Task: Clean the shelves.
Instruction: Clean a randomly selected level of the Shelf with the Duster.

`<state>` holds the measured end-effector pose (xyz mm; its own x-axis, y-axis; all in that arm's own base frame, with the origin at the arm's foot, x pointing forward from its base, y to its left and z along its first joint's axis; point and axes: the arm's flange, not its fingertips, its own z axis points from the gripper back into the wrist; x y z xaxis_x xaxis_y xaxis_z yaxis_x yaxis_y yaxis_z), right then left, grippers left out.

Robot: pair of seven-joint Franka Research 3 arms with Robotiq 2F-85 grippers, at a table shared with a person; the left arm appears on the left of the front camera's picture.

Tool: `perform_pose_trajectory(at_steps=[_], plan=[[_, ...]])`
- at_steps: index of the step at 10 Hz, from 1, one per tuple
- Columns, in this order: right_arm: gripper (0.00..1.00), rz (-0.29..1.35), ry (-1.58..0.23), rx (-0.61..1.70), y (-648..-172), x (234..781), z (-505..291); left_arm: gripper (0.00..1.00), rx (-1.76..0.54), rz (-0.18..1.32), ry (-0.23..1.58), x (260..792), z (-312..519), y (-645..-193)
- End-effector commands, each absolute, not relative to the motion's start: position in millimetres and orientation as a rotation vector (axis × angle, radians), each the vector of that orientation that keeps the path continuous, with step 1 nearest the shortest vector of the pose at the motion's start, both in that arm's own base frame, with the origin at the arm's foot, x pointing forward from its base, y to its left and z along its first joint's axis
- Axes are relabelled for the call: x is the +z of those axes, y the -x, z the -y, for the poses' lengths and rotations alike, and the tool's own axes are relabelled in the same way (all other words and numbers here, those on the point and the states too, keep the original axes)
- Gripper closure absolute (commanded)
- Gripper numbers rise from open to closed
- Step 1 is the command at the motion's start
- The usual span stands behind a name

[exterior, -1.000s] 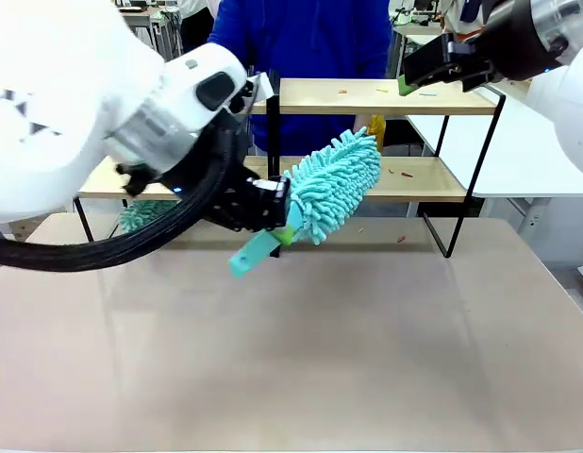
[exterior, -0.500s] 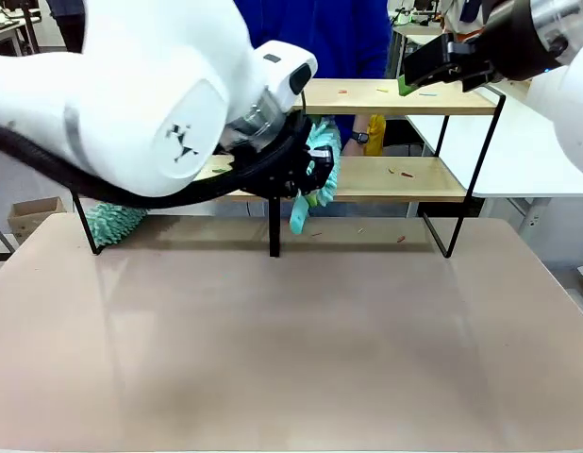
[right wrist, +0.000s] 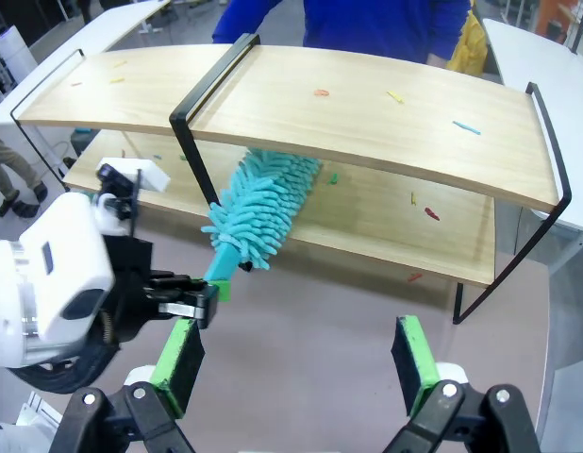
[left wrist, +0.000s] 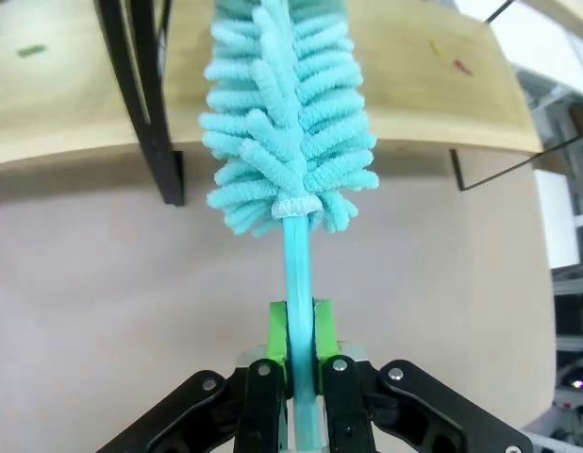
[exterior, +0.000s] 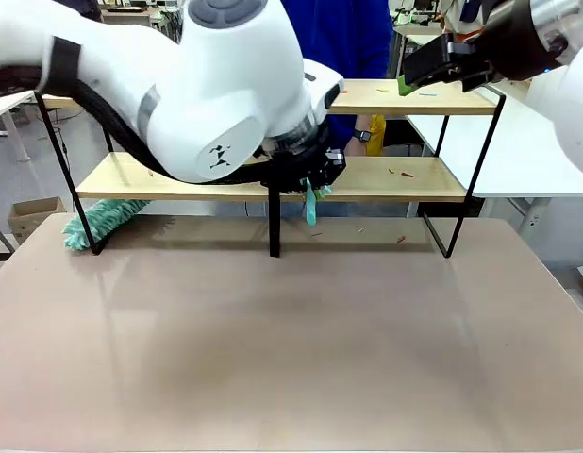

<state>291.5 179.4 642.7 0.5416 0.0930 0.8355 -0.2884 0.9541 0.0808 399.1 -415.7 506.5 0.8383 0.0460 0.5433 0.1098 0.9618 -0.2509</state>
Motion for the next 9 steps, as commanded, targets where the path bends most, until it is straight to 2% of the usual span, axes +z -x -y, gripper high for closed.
perform_pose_trajectory(at_steps=[1,9], plan=[[0.0,0.973,-0.225,0.224,-292.0,643.4,-179.7,0.88,-0.061,0.558,0.285,497.7,450.1,-413.3],[0.0,0.973,-0.225,0.224,-292.0,643.4,-179.7,0.88,-0.258,0.371,0.513,483.1,485.5,-419.3]])
